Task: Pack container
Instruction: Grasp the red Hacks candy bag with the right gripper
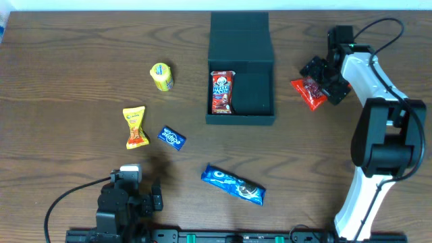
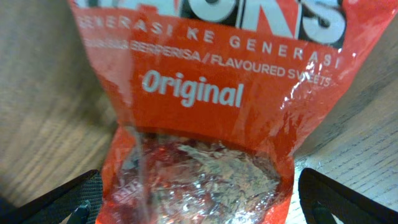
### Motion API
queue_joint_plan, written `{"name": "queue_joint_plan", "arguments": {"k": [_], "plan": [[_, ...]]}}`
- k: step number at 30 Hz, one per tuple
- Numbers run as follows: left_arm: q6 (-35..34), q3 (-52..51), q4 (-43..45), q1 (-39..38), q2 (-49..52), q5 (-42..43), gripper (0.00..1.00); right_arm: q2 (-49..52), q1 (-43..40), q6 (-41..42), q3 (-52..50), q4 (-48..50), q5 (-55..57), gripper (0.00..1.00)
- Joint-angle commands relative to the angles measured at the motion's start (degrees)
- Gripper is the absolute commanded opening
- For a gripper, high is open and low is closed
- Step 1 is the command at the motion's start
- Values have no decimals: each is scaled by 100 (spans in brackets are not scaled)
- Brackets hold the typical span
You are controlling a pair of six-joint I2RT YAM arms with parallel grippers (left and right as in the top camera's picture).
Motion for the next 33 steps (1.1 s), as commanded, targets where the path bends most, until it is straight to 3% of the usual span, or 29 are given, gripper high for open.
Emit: {"name": "queue_joint_plan", "arguments": {"k": [1, 12, 20, 33], "plan": [[81, -179, -168, 22, -31, 2, 95, 103, 26, 59, -31, -26, -9, 99], [81, -179, -168, 22, -31, 2, 95, 103, 26, 59, -35, -94, -9, 98], [81, -179, -168, 22, -31, 2, 95, 103, 28, 59, -57, -184, 39, 68], [81, -179, -168, 22, -31, 2, 95, 103, 76, 59, -85, -192, 55, 55]]}}
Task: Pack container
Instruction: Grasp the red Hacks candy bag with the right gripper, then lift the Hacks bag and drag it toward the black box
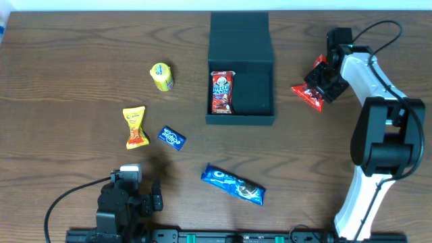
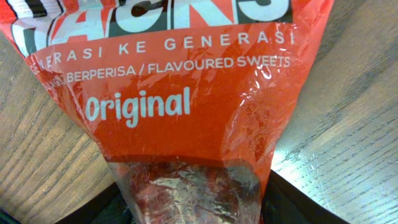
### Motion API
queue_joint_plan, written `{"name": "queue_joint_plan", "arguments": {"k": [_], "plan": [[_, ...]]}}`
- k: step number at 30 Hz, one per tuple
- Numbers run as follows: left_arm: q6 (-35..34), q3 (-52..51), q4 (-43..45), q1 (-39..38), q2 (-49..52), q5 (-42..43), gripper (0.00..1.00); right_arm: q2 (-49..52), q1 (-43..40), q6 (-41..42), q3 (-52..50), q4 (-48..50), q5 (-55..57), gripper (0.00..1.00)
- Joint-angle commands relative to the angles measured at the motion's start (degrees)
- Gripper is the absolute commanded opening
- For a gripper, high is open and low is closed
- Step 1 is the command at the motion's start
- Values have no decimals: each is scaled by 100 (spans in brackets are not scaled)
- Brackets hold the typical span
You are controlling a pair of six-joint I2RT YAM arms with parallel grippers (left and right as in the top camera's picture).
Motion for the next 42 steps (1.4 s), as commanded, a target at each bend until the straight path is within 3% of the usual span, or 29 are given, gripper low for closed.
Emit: {"name": "queue_joint_plan", "arguments": {"k": [1, 6, 12, 22, 42], "plan": [[81, -179, -166, 22, -31, 2, 95, 61, 85, 24, -85, -44, 66, 54], [81, -179, -166, 22, -31, 2, 96, 61, 151, 24, -83, -46, 87, 51], [81, -179, -166, 22, -31, 2, 95, 59, 229, 26, -83, -46, 85, 38], [81, -179, -166, 22, -31, 2, 95, -251, 273, 24, -83, -146, 85, 35], [81, -179, -166, 22, -31, 2, 95, -2962, 1231, -975, -83, -1233, 20, 29]]}}
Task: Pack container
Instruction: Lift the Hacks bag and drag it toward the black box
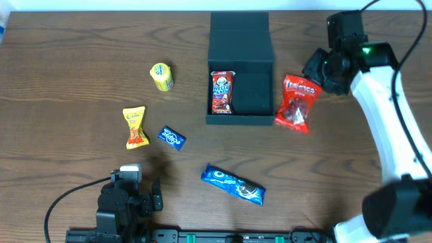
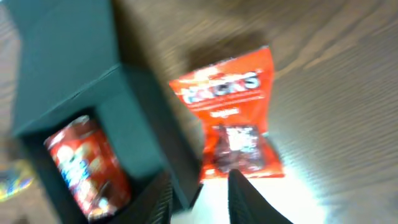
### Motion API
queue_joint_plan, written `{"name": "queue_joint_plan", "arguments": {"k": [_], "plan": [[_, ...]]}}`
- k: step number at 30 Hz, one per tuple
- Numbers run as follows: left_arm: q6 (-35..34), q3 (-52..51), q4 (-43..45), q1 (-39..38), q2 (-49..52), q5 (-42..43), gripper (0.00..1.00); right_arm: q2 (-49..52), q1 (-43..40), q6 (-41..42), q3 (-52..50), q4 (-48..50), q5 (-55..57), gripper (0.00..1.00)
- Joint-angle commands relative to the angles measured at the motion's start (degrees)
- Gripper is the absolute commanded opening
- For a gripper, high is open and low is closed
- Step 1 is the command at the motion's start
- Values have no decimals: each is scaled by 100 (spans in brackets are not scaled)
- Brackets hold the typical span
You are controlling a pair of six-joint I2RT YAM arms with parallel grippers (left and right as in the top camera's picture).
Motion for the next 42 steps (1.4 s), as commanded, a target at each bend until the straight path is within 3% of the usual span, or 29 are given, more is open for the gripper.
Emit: {"name": "queue_joint_plan", "arguments": {"k": [1, 2, 9, 12, 14, 17, 22, 29, 42], "plan": [[81, -177, -168, 22, -31, 2, 96, -243, 299, -302, 22, -120, -20, 33], [81, -179, -168, 22, -31, 2, 95, -284, 341, -302, 22, -177, -20, 44], [81, -179, -168, 22, -31, 2, 95, -315, 389, -297, 22, -608, 111, 62], [81, -179, -168, 22, -31, 2, 95, -315, 389, -295, 22, -739, 195, 75], [81, -179, -168, 22, -31, 2, 95, -315, 389, -297, 20, -789, 197, 89], [81, -179, -168, 22, -31, 2, 95, -315, 343, -306, 11, -881, 214, 99], [81, -179, -168, 22, -31, 2, 95, -315, 118, -645, -393, -710, 234, 99], [83, -179, -168, 22, -31, 2, 95, -216, -269, -1296, -1421, 420, 144, 99], [81, -179, -168, 22, -31, 2, 95, 1172, -179, -1399, -1550, 1182, 79, 99]]}}
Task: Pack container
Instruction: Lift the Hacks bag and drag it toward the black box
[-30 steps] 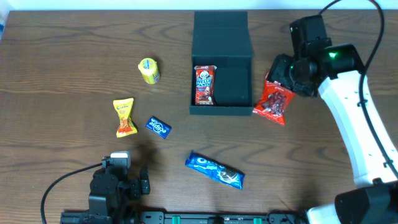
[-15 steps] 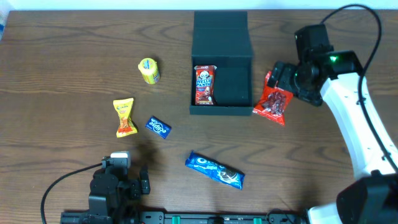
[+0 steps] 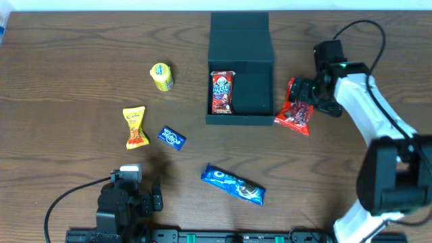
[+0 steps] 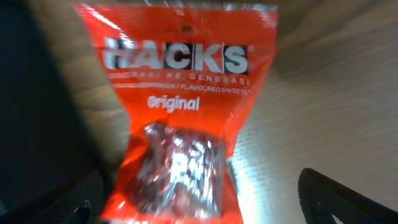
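The black container [image 3: 260, 101] stands open at the table's middle, with a red Hello Panda packet [image 3: 222, 91] inside along its left wall. A red Hacks sweets bag [image 3: 295, 113] [image 4: 180, 118] lies on the table against the container's right wall [image 4: 31, 93]. My right gripper [image 3: 307, 91] [image 4: 199, 196] is open low over the bag. Its fingers [image 4: 348, 199] stand wide apart on either side of the bag's clear-window end. The left gripper [image 3: 152, 199] rests at the front left, and its jaws cannot be made out.
A blue Oreo pack [image 3: 233, 185] lies in front of the container. To the left are a round yellow candy [image 3: 161, 76], a yellow-orange packet [image 3: 136, 127] and a small blue packet [image 3: 172, 138]. The container's lid [image 3: 239, 34] lies open behind it.
My right gripper was higher and farther back with its fingers close together. Now it is low over the Hacks bag with fingers wide apart. The bag stays beside the container's right wall.
My right gripper stood open around the Hacks bag at the far right of the table. Then it was shut on the bag's clear end. Later the bag lay next to the container with the gripper clear above it, and now the open gripper is down over it.
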### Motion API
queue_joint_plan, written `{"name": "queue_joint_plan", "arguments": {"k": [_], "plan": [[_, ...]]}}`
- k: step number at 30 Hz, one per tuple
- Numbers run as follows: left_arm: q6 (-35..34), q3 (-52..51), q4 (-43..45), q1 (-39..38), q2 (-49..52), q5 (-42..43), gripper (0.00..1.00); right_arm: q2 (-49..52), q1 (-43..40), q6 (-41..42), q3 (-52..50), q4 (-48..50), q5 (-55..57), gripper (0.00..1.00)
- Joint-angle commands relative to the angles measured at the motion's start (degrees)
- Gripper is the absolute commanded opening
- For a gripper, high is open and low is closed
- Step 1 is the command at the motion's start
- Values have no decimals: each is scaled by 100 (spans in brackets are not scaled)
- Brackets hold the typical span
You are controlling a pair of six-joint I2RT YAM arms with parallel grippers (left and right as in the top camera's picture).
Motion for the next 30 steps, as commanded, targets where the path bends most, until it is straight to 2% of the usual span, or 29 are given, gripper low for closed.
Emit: {"name": "queue_joint_plan", "arguments": {"k": [1, 8, 23, 25, 28, 30], "plan": [[83, -179, -168, 22, -31, 2, 95, 258, 127, -105, -22, 55, -7, 99], [81, -179, -168, 22, -31, 2, 96, 675, 286, -103, -22, 208, -2, 99], [81, -179, -168, 22, -31, 2, 95, 715, 323, -101, -59, 203, 48, 95], [81, -179, -168, 22, -31, 2, 95, 715, 323, -101, -59, 203, 90, 92], [81, -179, -168, 22, -31, 2, 95, 715, 319, -101, -59, 201, 87, 76], [81, -179, -168, 22, -31, 2, 95, 715, 315, -101, -59, 199, 87, 76]]}}
